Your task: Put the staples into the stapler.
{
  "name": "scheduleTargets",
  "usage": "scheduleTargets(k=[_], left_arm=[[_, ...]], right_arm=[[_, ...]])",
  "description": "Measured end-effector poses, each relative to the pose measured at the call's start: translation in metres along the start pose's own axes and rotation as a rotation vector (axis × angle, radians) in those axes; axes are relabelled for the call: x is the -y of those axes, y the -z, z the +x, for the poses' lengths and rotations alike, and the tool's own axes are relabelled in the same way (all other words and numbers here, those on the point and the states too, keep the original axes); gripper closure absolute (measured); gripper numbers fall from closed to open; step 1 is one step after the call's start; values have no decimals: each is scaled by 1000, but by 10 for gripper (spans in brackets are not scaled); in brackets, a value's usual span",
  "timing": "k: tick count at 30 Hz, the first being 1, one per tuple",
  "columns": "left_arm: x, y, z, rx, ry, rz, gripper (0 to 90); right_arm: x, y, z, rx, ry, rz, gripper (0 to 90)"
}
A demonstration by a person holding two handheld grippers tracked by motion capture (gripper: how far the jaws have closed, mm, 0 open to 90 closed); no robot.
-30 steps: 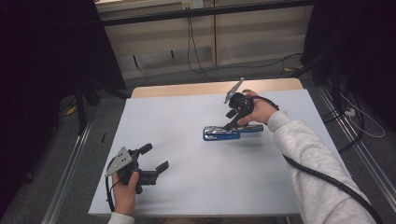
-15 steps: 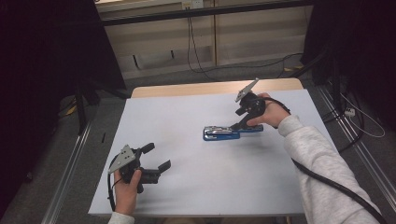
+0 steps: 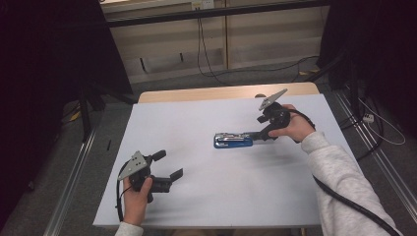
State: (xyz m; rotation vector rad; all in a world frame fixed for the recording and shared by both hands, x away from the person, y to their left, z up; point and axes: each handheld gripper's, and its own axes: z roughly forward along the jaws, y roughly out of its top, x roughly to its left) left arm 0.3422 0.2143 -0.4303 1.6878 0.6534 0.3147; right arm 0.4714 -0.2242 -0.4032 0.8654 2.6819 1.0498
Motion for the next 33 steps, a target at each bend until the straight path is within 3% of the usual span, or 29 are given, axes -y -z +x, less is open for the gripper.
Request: scheduleTargets(k=[8,12,17,23,27,33], left_arm=[[-2,-8,3,-4,13,21,25],[-3,-16,3,39,16,27,22],[-3,-25,1,42,22,59,20],[-7,-40,1,25,35,77,22],[-10,-49,3,3,39,94,22],[-12,-62,5,-15,47,119,23]], right_arm=[[18,4,1,45,-48,-33,127],[29,6,4,80,-72,-51,120],[42,9,8,114,-108,-83,114],[51,15,13,134,-139,-107,109],[57,18,14,148,-149,-97,104],[72,26,12,190,-202,-105,119]])
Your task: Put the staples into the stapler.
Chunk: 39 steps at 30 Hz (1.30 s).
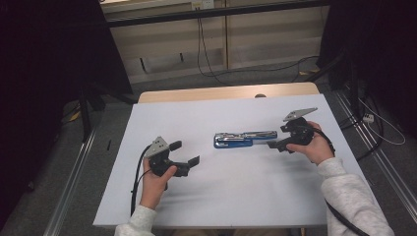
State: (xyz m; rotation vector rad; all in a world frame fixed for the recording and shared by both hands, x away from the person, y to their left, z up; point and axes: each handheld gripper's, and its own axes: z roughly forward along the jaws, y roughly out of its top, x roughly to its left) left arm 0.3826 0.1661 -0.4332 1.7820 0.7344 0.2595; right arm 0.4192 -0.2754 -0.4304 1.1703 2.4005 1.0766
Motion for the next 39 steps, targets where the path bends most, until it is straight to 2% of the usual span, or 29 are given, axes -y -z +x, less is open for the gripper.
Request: scheduleTargets(k=[2,3,8,9,12,14,15,19,21,26,29,30,31,32,33,34,35,36,37,39], left_arm=[[0,-5,0,-6,8,10,23],[-2,-10,0,-30,-5,40,24],[-4,-21,0,-34,-18,65,24],[-4,-26,0,-49,-26,74,26],[-4,-33,2,-48,-6,93,26],[-7,-38,2,-50,18,90,26],[-8,-40,2,-46,13,92,29],[-10,-45,1,-39,20,90,35],[-11,-51,1,-45,17,115,48],[-11,-56,5,-54,27,122,100],[-11,-59,8,-65,25,140,144],[-11,-59,8,-65,25,140,184],[-10,-60,9,-80,20,147,220],[-10,-60,9,-80,20,147,233],[-10,-62,10,-83,26,149,266],[-9,-62,11,-88,21,156,266],[-9,-63,13,-109,21,169,349],[-9,-63,13,-109,21,169,372],[-8,-65,15,-107,39,165,412],[-7,-66,15,-113,38,172,504]], right_arm=[[2,2,-1,15,-2,-4,134],[4,4,-3,23,-24,-7,134],[8,6,-5,39,-36,-1,145],[11,8,-5,42,-42,3,162],[13,9,-6,49,-47,4,191],[16,10,-6,60,-60,11,236],[17,11,-7,72,-54,16,248],[20,13,-9,100,-84,12,348],[21,11,-9,115,-75,15,411],[24,4,-8,117,-51,60,556],[24,3,-7,128,-44,62,644],[24,3,-7,128,-44,62,644],[23,3,-7,128,-44,50,695],[23,3,-7,128,-44,50,695],[21,2,-6,123,-45,41,756],[21,2,-6,123,-45,41,756],[21,-1,-5,129,-45,47,798],[21,-2,-5,128,-46,49,816],[21,-5,-5,129,-48,58,834],[21,-6,-5,128,-40,61,851]])
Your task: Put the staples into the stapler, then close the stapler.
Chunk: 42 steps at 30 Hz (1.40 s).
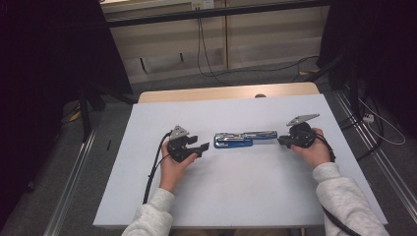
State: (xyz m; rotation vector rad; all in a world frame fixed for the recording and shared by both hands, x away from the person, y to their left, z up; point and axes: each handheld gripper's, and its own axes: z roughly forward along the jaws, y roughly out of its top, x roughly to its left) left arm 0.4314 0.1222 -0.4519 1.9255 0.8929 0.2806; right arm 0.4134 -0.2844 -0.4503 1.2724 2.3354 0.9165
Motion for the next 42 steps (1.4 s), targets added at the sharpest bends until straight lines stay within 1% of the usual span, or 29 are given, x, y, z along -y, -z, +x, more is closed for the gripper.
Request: scheduleTargets(k=[1,2,3,4,5,6,7,9,10,11,12,13,15,17,18,19,20,21,22,23,25,29,30,33,35,37,39,40,42], left_arm=[[1,-3,1,-2,7,12,555],[1,-5,2,-1,13,22,591],[1,-5,2,-1,13,22,618],[2,-8,3,9,27,37,618],[1,-11,3,18,23,56,663],[0,-14,2,19,15,65,752],[-2,-20,1,22,12,79,783],[-3,-22,0,30,10,85,832],[-4,-25,-1,25,-7,107,832],[-4,-28,-2,23,-9,120,848],[-5,-32,-3,29,-3,137,869],[-5,-34,-4,24,-1,150,874],[-5,-35,-4,27,-3,147,878],[-6,-37,-5,25,-18,154,885],[-7,-39,-6,30,-24,155,885],[-7,-39,-5,27,-39,171,885],[-7,-39,-5,27,-39,171,885],[-8,-41,-6,20,-47,178,885],[-8,-42,-6,32,-43,178,886],[-8,-43,-6,24,-38,178,886],[-8,-44,-5,34,-37,179,893],[-8,-45,-6,32,-40,174,896],[-9,-46,-6,35,-46,180,896],[-9,-47,-6,33,-42,175,900],[-10,-47,-5,29,-57,184,900],[-10,-47,-6,28,-60,184,900],[-10,-47,-5,29,-58,185,900],[-10,-47,-5,29,-50,182,900],[-10,-47,-5,32,-45,181,900]], right_arm=[[0,-3,-1,2,-9,8,878],[0,-3,-1,-1,-13,3,887],[0,-3,-2,-2,-22,-6,895],[0,-3,-2,-2,-22,-6,895],[-1,-3,-3,0,-29,-10,900],[-1,-3,-3,2,-31,-11,900],[-2,-4,-3,4,-31,-10,900],[-2,-5,-3,6,-29,-11,900],[-2,-5,-4,3,-31,-13,900],[-2,-5,-4,4,-31,-10,900],[-3,-5,-3,6,-24,-3,900],[-3,-5,-3,7,-23,-2,900],[-3,-5,-3,9,-26,2,900],[-2,-5,-3,8,-25,4,900],[-2,-5,-3,4,-23,1,900],[-2,-5,-3,4,-27,2,900],[-2,-5,-3,4,-27,2,900],[-2,-5,-3,8,-21,3,900],[-2,-6,-3,2,-25,3,900],[-2,-6,-3,2,-25,3,900],[-3,-8,-2,2,-16,7,900],[-5,-9,-2,0,-16,14,900],[-5,-10,-2,-3,-14,13,900],[-5,-11,-2,-5,-14,11,900],[-5,-11,-2,-7,-18,11,900],[-6,-11,-2,-6,-17,8,900],[-6,-11,-2,-9,-14,7,900],[-6,-11,-2,-8,-12,5,900],[-6,-11,-2,-14,-10,5,900]])
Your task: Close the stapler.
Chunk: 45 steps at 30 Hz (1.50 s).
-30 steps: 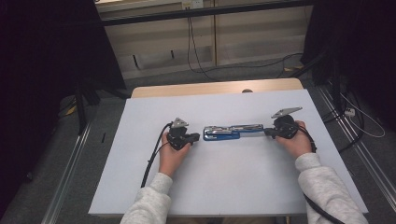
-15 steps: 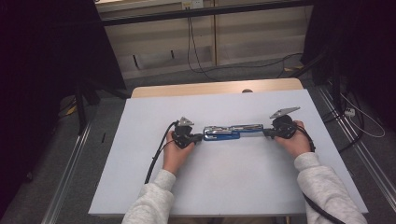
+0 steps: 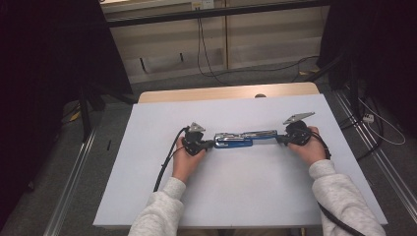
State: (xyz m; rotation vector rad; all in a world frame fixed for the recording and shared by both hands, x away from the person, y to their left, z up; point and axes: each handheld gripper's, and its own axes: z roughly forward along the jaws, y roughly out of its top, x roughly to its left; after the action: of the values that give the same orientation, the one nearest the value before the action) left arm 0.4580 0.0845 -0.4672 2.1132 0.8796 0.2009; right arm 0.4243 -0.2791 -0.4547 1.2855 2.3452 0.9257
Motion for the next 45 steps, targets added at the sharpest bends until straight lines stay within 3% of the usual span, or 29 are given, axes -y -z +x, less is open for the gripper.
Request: scheduleTargets(k=[45], left_arm=[[-2,-2,-2,-19,13,-2,900]], right_arm=[[-6,4,3,-33,-3,-76,900]])
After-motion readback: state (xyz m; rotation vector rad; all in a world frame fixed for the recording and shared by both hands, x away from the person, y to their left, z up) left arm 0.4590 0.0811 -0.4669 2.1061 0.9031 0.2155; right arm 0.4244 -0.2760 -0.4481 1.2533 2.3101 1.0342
